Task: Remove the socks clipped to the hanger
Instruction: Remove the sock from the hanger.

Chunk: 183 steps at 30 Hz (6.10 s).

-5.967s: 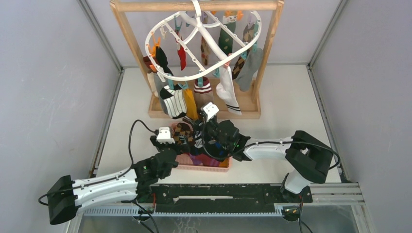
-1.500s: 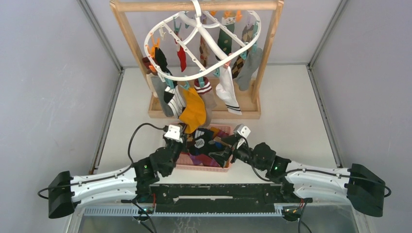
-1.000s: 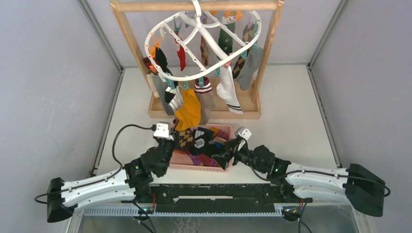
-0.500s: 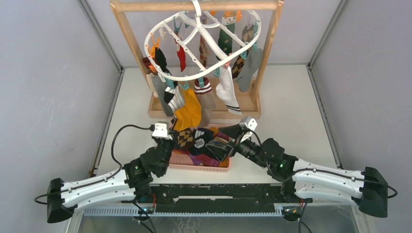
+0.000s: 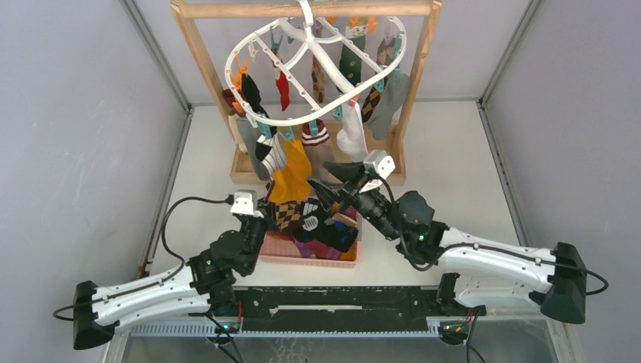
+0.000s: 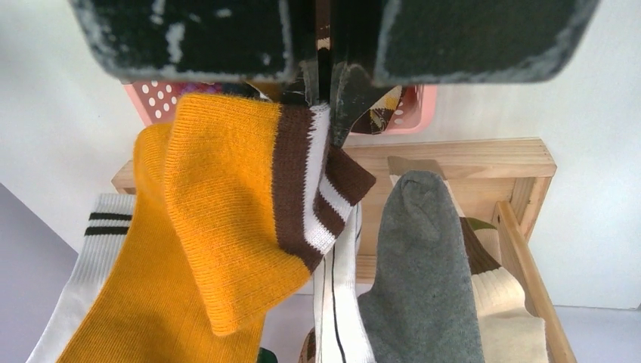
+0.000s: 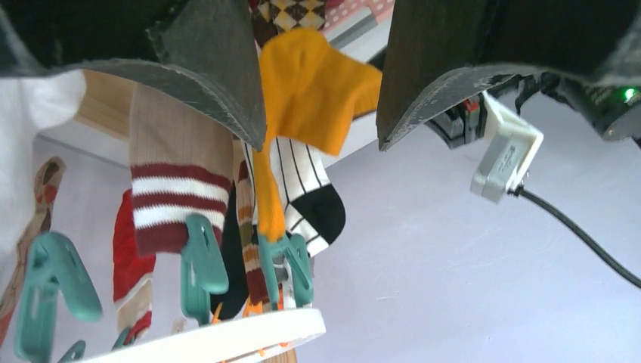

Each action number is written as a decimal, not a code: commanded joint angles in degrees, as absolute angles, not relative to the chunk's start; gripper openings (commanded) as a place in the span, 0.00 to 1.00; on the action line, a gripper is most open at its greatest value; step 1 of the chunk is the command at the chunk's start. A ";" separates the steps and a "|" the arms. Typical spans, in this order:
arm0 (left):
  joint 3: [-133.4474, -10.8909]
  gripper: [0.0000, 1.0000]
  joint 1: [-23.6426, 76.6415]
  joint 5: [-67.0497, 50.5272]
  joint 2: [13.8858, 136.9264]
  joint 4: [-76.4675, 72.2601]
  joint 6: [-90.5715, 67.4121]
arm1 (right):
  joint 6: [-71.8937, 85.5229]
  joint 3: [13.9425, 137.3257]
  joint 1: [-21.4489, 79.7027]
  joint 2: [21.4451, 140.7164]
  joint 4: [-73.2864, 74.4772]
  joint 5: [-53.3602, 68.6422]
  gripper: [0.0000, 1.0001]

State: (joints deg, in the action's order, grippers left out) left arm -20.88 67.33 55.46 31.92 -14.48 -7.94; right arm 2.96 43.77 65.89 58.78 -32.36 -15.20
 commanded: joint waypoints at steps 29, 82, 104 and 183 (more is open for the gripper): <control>-19.34 0.00 67.06 54.20 37.08 -17.68 -6.94 | -24.96 67.05 72.48 83.39 -43.62 -34.82 0.58; -19.33 0.00 67.06 54.45 37.68 -19.22 -5.89 | -17.75 77.74 66.35 90.16 -35.46 -31.51 0.59; -19.29 0.00 67.06 54.50 38.14 -19.00 -6.13 | -18.63 78.37 65.70 89.71 -34.57 -32.78 0.22; -19.15 0.00 67.06 54.54 38.99 -16.44 -9.76 | -22.85 77.83 66.06 85.07 -31.36 -32.42 0.07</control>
